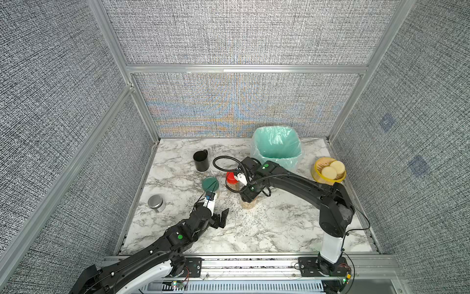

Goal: Empty moldy peanuts from jars
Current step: Pick up the jar from the center of the board.

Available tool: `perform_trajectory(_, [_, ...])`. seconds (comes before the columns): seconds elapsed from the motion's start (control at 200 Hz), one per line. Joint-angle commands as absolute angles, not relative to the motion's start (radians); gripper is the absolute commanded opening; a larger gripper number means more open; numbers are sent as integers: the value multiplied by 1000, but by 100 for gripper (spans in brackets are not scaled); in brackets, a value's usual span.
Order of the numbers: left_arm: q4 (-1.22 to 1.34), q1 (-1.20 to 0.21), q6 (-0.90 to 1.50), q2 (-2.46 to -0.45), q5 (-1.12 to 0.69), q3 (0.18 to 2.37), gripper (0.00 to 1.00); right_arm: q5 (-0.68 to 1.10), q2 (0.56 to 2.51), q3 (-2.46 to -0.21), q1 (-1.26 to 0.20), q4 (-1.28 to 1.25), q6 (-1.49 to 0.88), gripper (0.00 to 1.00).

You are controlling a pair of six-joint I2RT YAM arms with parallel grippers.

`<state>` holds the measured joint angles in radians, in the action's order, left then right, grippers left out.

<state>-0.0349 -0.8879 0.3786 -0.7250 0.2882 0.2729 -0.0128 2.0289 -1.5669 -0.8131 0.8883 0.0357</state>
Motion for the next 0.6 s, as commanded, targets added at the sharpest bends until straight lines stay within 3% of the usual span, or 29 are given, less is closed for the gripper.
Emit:
perform_trajectory(0.0, [-28,-887,376,-733,294,287,99,42,2006,-1560,-811,849,32,50])
perform_trajectory(0.195, [8,-887,275,-788,197,339,100,129,1924,-1536,-770,779,23,0])
perform_trajectory(0.591, [-12,-887,-14,-966,-184,545,100,297,1764,-1506,-671,711,35,0])
